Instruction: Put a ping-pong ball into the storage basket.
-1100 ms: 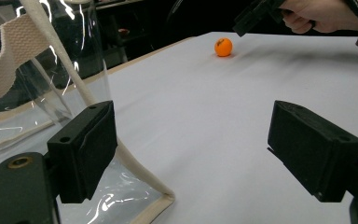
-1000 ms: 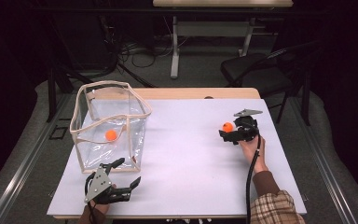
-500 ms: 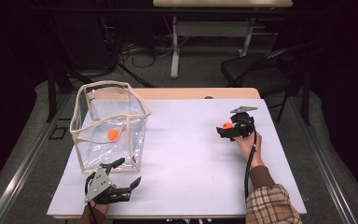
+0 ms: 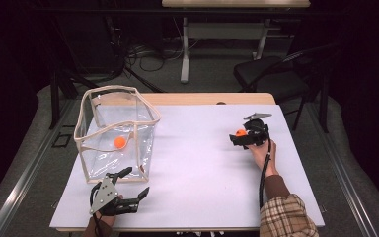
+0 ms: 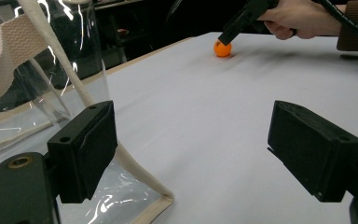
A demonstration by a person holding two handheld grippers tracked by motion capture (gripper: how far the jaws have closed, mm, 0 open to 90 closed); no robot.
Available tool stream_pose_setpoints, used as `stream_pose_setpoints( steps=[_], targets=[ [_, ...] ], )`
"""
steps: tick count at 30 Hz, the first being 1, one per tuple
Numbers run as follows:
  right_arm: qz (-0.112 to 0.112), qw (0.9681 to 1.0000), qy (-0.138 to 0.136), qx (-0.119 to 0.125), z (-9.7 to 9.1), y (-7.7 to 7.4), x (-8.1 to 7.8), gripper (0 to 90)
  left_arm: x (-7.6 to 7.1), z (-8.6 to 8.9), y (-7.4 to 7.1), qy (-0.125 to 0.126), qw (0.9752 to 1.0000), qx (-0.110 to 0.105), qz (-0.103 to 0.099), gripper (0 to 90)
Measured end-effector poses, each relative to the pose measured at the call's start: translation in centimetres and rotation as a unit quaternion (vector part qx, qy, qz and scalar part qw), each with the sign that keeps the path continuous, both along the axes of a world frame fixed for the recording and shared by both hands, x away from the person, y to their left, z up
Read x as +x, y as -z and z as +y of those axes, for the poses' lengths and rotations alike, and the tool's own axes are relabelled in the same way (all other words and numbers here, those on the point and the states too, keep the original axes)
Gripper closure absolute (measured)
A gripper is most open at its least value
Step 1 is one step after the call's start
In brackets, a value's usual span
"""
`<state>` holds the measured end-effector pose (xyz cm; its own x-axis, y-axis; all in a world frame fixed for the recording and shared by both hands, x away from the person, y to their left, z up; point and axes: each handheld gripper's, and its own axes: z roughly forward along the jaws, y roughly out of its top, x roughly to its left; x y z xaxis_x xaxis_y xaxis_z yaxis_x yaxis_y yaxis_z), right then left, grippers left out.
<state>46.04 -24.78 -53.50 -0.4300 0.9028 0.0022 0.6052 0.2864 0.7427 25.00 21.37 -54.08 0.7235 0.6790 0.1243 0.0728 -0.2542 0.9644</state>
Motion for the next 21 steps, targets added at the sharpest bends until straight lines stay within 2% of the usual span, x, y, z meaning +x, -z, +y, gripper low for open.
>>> stream_pose_setpoints(
  steps=[2,5,6,7,9,12,21],
  targets=[
    [0.001,1.0000,0.000,0.000,-0.01,0.06,0.03,4.5,0.00,0.01,0.00,0.000,1.0000,0.000,0.000,15.6],
    [0.002,1.0000,0.003,-0.001,0.00,0.16,0.07,11.1,0.00,0.01,0.00,0.000,1.0000,0.000,0.000,15.6],
    [0.001,1.0000,0.005,-0.003,0.01,0.16,0.07,16.0,0.00,0.01,0.00,0.000,1.0000,0.000,0.000,15.6],
    [0.004,1.0000,0.006,-0.004,0.04,0.16,0.07,14.9,-0.01,0.01,-0.01,0.000,1.0000,0.000,0.000,15.6],
    [0.004,0.9999,0.009,-0.008,0.06,0.20,0.09,21.6,-0.02,0.00,0.00,0.000,1.0000,0.000,0.000,15.6],
    [0.006,0.9998,0.015,-0.014,0.00,0.29,0.13,26.8,-0.03,0.01,0.00,0.000,1.0000,-0.001,0.000,15.6],
    [0.011,0.9994,0.020,-0.027,-0.08,0.46,0.21,38.3,-0.02,0.00,-0.01,0.000,1.0000,0.000,0.000,15.6]
  ],
)
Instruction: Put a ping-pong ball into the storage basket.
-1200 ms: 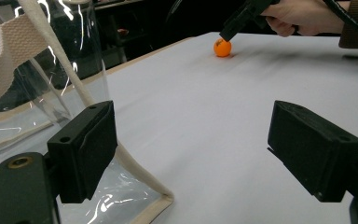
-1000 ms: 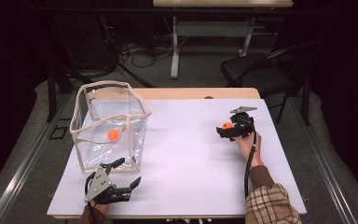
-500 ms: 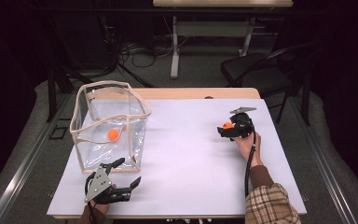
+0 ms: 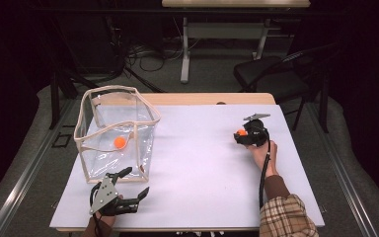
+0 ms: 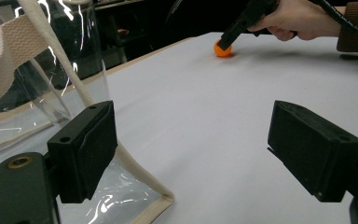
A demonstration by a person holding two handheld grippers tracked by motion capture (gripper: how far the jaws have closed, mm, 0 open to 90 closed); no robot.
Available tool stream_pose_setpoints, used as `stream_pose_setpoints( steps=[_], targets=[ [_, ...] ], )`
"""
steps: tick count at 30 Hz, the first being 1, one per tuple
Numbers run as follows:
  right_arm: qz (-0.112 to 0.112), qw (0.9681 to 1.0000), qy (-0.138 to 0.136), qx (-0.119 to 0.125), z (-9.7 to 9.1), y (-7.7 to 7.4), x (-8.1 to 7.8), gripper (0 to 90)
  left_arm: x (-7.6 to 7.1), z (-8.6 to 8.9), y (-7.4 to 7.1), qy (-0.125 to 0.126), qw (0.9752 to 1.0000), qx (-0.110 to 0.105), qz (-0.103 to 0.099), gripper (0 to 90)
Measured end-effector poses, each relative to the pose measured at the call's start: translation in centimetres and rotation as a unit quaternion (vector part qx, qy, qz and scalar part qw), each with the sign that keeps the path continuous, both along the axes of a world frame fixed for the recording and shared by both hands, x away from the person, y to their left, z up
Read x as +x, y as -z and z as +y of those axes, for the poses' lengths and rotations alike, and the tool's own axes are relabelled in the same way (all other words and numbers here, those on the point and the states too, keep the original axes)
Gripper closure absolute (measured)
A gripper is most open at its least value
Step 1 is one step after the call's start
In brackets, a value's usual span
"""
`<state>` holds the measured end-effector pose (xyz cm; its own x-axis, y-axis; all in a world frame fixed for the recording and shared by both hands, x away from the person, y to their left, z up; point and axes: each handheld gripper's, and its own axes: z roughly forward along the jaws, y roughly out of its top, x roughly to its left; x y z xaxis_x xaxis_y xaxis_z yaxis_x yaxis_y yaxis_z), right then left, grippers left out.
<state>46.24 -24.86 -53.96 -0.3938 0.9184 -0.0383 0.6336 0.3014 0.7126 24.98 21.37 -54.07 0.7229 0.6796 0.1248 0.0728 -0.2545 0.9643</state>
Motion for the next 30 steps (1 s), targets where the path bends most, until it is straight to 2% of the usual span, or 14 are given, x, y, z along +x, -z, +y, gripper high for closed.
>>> stream_pose_setpoints(
  steps=[11,30],
  targets=[
    [0.005,1.0000,0.004,-0.002,-0.16,0.19,0.09,49.9,0.03,0.00,0.01,0.000,1.0000,0.000,0.000,15.6],
    [-0.003,1.0000,-0.003,-0.002,-0.16,-0.50,-0.28,50.8,0.04,0.00,0.01,0.000,1.0000,0.001,0.000,15.6]
  ],
)
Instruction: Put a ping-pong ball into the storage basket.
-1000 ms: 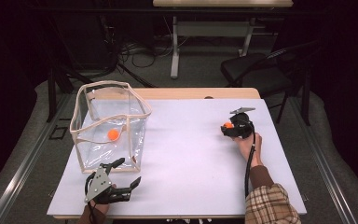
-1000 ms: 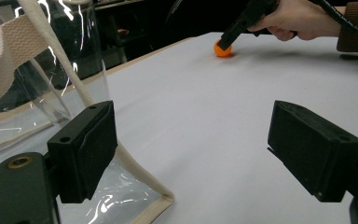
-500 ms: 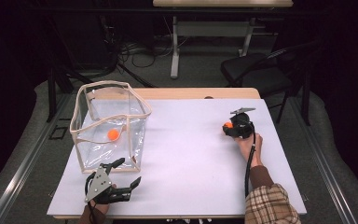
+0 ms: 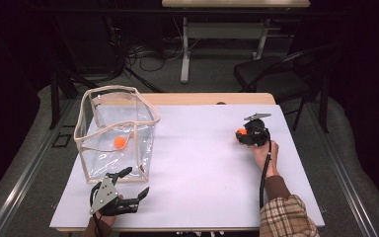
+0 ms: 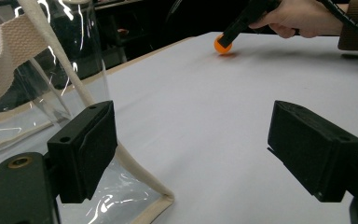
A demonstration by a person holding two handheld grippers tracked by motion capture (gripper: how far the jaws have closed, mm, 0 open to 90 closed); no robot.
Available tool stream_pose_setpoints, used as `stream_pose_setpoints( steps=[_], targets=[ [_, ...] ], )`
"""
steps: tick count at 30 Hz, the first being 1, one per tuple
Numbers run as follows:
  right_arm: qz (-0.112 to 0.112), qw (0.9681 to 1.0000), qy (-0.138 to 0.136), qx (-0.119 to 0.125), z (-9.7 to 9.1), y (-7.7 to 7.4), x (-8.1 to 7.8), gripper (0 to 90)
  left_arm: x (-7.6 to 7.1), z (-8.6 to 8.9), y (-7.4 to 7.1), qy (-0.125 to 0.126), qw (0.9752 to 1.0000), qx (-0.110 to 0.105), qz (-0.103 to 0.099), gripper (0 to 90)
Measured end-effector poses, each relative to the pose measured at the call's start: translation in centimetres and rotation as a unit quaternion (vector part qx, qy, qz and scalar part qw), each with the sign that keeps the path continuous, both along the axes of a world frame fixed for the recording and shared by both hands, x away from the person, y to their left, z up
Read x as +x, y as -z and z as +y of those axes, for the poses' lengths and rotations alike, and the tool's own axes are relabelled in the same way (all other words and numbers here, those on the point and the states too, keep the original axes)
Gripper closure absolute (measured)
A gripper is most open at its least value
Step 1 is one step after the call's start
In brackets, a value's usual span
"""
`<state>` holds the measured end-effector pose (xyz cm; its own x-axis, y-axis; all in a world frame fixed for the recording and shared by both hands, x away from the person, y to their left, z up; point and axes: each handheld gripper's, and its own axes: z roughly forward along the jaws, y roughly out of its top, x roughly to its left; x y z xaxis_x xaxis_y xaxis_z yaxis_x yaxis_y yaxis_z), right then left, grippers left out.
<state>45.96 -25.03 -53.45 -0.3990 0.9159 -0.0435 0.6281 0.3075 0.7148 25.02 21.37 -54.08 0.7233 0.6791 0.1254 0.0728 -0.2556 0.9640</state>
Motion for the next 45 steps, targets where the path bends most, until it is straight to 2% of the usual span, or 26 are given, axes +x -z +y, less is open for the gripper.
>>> stream_pose_setpoints(
  steps=[8,45],
  targets=[
    [-0.002,1.0000,-0.001,0.001,-0.1,-0.6,-0.3,50.9,0.0,0.0,0.0,0.000,1.0000,0.000,0.000,15.6],
    [-0.034,0.9993,-0.017,0.006,-0.4,-5.3,-2.1,50.9,0.0,0.0,0.0,-0.001,1.0000,-0.001,-0.001,15.6]
  ],
)
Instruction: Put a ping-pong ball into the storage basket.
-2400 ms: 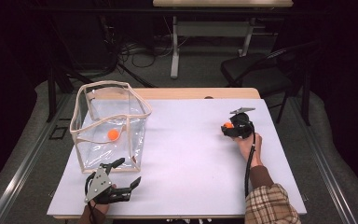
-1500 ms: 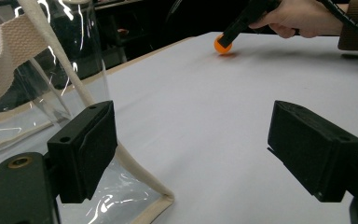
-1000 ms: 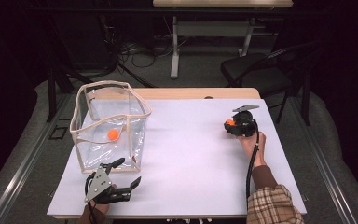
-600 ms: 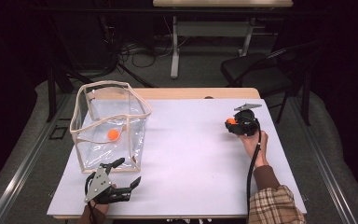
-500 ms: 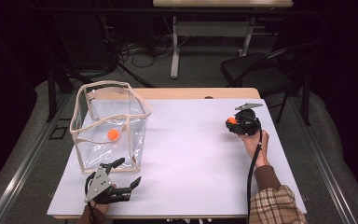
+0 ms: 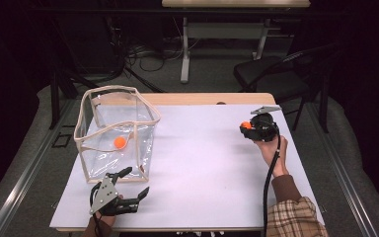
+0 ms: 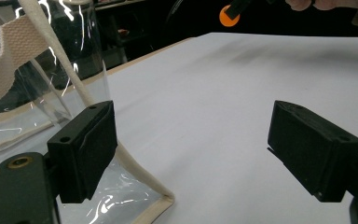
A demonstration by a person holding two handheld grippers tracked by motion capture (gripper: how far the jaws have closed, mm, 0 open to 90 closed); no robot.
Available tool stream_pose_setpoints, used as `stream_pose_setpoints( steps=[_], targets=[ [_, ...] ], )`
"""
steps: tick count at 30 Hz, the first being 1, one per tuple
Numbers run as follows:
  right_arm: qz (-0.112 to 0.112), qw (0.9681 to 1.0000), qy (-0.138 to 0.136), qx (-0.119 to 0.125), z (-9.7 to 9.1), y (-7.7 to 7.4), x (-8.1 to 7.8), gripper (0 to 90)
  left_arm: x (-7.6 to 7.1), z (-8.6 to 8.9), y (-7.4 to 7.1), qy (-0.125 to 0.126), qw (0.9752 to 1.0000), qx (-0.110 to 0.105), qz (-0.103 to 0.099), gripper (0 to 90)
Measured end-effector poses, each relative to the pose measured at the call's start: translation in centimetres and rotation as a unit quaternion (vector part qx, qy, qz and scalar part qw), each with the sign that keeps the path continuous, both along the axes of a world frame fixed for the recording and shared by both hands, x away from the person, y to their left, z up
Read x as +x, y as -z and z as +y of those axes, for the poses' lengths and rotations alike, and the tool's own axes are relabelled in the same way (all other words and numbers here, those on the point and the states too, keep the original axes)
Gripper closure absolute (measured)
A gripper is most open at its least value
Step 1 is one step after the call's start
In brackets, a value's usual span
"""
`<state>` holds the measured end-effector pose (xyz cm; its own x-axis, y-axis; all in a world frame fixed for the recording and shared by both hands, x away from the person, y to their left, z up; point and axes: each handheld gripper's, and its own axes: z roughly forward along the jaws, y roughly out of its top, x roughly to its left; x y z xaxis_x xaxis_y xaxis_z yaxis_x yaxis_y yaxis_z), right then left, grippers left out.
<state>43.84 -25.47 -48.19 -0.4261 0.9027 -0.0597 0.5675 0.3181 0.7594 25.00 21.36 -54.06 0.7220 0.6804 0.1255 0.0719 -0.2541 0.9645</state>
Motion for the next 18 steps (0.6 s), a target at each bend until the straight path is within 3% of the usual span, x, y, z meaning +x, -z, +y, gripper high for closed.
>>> stream_pose_setpoints(
  steps=[18],
  targets=[
    [-0.011,0.9997,-0.021,0.000,1.1,-1.9,-0.9,50.9,0.0,0.0,0.0,0.000,1.0000,0.000,0.000,15.6]
  ],
)
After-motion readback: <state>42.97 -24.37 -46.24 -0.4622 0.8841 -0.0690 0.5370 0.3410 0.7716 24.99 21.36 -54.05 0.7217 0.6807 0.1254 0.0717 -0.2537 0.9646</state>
